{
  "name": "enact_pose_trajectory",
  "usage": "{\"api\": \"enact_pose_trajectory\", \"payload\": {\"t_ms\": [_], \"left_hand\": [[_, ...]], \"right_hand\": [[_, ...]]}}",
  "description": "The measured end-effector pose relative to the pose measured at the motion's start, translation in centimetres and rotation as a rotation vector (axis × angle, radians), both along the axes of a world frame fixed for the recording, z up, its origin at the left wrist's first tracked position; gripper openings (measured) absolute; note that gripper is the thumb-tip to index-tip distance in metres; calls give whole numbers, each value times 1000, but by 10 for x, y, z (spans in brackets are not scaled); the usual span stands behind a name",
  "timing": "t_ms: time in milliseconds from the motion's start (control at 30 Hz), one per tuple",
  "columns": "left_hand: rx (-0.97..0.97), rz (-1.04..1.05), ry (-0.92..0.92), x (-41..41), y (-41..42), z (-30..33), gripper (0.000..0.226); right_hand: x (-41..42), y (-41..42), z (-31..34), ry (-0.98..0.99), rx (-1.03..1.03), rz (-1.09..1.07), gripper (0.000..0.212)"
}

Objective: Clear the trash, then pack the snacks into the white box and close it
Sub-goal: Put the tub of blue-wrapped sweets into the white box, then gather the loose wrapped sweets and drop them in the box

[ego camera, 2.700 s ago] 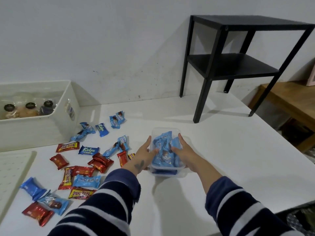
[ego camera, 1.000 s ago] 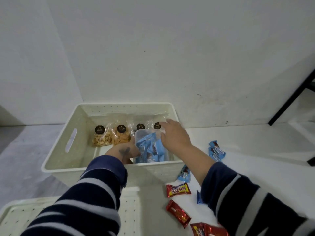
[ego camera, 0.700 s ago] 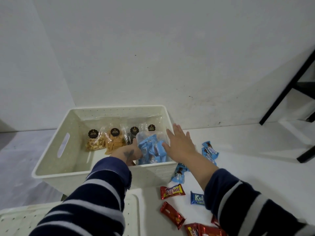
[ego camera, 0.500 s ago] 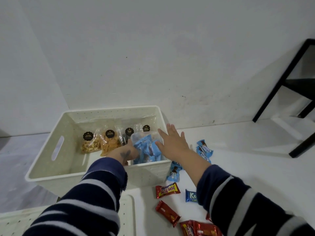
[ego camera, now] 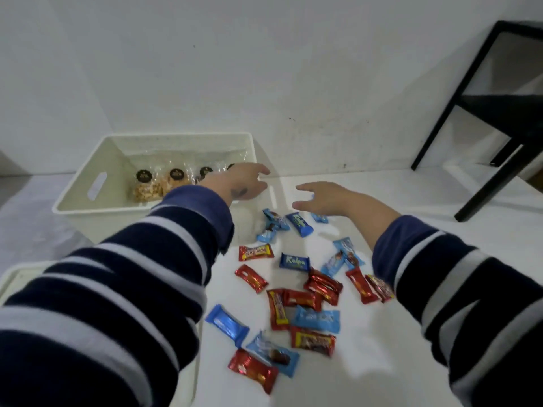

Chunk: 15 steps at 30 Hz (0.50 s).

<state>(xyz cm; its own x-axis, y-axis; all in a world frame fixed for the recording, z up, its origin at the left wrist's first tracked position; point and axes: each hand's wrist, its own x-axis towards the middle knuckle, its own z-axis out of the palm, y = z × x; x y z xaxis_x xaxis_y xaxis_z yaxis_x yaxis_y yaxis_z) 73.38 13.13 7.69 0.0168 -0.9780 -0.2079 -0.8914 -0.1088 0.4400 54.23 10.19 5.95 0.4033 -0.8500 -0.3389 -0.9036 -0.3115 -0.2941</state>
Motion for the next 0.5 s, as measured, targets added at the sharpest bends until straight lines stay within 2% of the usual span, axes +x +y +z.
{"api": "enact_pose_trajectory", "payload": {"t_ms": [233,400,500], "left_hand": [[14,84,4,-61,60,-20,40],[30,198,32,-88,109,-62,41],[101,257,7,-91,136,-97,47]], "right_hand": [[-74,45,-11,61,93,82,77],[-112,62,-57,104,137,146,80],[-126,72,-87,140,174,154,89]]}}
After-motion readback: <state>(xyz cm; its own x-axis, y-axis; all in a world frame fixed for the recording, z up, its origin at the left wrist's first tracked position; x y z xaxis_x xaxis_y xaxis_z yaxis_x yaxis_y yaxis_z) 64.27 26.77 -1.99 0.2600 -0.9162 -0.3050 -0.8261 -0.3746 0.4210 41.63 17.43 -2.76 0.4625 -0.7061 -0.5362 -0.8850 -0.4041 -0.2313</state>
